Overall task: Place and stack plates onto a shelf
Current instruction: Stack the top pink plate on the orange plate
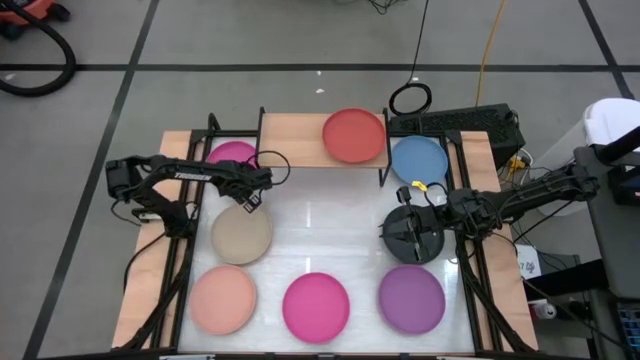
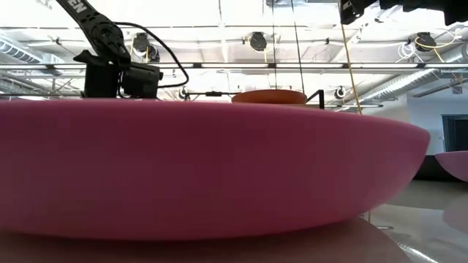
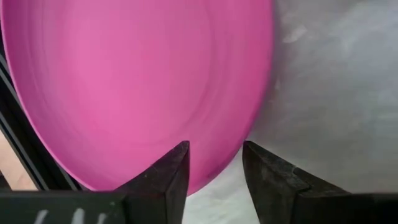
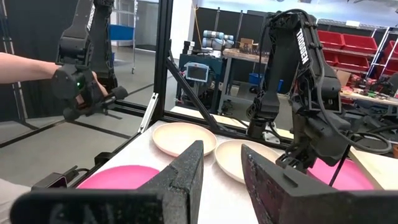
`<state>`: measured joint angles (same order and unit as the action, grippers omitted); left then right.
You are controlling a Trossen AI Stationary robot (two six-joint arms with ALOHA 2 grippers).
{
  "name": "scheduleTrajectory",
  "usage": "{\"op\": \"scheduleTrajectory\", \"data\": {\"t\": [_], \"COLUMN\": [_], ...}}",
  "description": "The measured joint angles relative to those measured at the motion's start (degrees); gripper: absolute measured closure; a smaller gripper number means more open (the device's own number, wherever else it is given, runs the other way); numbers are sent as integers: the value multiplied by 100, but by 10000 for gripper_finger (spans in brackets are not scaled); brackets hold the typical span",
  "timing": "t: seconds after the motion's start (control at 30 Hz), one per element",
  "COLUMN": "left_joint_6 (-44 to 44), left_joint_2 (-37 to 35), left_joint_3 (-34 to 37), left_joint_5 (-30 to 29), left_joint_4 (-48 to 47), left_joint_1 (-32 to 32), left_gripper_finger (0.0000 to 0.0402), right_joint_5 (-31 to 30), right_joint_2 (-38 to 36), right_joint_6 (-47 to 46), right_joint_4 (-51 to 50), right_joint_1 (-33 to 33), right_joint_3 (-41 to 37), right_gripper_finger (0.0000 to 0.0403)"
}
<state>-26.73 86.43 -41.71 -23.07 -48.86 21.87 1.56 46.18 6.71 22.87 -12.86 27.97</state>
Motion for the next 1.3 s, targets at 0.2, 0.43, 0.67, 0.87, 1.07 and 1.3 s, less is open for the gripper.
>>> {"op": "scheduleTrajectory", "data": {"t": [0.2, 0.43, 0.67, 0.87, 1.07, 1.3], "left_joint_6": [56, -114, -687, -999, -989, 65], "left_joint_2": [-2, -119, -741, -1732, -2584, -2607], "left_joint_3": [0, -34, -180, -594, -1664, -3131], "left_joint_5": [9, 189, 111, -423, -850, -993], "left_joint_4": [-13, -553, -1509, -1830, -2038, -548], "left_joint_1": [0, 25, -6, -81, -192, -866], "left_gripper_finger": [329, 392, 394, 394, 394, 394], "right_joint_5": [1, 1, -1, -1, -5, -341], "right_joint_2": [0, 0, 1, 1, 1, 1], "right_joint_6": [-3, -3, -3, -3, 4, 187], "right_joint_4": [-48, -50, -50, -50, -50, -43], "right_joint_1": [0, 0, 0, 0, 0, 2], "right_joint_3": [0, 0, 0, 0, 0, 0], "right_gripper_finger": [312, 312, 312, 312, 312, 312]}}
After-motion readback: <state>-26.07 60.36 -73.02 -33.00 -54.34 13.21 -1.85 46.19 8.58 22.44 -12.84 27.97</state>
